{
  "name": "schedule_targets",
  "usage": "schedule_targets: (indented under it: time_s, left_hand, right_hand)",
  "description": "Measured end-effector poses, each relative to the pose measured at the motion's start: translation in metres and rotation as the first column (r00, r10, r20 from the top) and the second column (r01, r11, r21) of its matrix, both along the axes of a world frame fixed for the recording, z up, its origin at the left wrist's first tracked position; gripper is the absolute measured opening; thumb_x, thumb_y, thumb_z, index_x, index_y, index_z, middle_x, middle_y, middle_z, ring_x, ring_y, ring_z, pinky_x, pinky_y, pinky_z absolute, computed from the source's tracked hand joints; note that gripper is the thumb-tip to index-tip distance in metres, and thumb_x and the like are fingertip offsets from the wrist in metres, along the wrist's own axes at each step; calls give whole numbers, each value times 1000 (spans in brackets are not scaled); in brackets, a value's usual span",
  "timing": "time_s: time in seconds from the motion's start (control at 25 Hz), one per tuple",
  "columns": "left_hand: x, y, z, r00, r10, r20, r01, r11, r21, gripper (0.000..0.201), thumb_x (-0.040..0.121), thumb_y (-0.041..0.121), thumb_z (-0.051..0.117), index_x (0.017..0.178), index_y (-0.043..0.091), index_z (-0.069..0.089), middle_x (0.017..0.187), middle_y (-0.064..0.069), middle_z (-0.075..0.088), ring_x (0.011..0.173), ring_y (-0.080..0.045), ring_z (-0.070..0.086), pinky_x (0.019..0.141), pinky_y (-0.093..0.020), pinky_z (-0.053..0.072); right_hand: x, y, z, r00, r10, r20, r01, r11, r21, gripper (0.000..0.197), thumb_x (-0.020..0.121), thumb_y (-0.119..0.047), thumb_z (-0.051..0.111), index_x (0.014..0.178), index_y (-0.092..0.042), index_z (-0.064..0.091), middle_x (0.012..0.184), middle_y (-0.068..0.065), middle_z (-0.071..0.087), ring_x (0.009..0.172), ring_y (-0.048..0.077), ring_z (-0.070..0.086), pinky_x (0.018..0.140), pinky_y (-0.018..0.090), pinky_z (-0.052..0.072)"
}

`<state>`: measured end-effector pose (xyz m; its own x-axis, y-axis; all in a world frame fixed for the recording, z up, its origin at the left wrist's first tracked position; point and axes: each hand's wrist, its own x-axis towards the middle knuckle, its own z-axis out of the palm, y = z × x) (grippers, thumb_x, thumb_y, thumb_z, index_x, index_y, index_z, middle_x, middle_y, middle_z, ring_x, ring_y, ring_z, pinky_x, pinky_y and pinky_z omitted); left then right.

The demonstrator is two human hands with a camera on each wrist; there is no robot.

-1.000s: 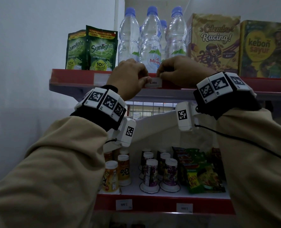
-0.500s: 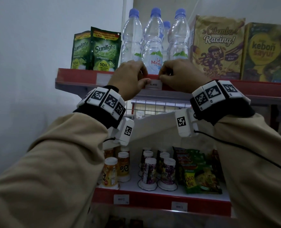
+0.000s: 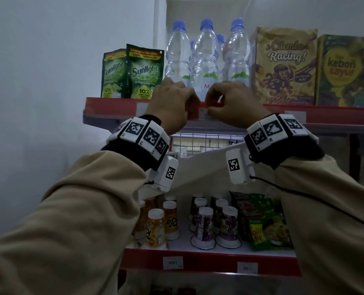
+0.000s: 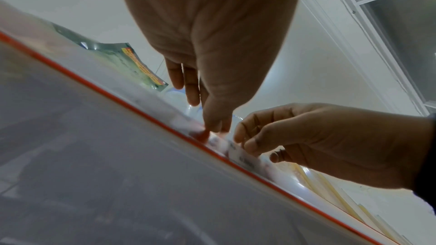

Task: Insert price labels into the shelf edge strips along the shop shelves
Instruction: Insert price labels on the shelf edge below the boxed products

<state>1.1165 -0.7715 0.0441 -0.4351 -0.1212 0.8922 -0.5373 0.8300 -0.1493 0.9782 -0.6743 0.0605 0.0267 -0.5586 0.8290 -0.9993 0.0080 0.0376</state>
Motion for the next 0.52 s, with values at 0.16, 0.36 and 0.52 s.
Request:
schedule_targets:
  time_s: [0.16, 0.36, 0.52]
  left_hand:
    - [27, -15, -2, 996, -82, 34, 82, 997, 17, 36, 85, 10, 59, 119, 22, 63, 118, -5, 57, 114, -26, 43, 96, -37, 35]
    - [79, -52, -14, 996, -10, -83, 14, 999, 47, 34, 88, 28, 62, 122, 21, 60, 117, -5, 53, 112, -25, 43, 95, -37, 35]
    - [100, -61, -22, 999, 0, -50, -1, 1000, -23, 43, 86, 36, 65, 126, 21, 59, 118, -5, 54, 113, -24, 44, 96, -36, 37]
  right_hand:
    - [25, -17, 0, 999, 10, 35, -10, 1000, 0, 23, 77, -32, 70, 97, -22, 65, 98, 2, 61, 98, 24, 55, 90, 45, 46]
    - [62, -47, -4, 999, -42, -3, 42, 999, -29, 28, 77, -38, 68, 101, -25, 62, 104, 3, 58, 107, 26, 47, 94, 41, 41]
    - [79, -65, -9, 995, -96, 8, 96, 993, -74, 35, 74, -43, 70, 98, -21, 56, 106, 4, 54, 109, 26, 43, 94, 42, 40]
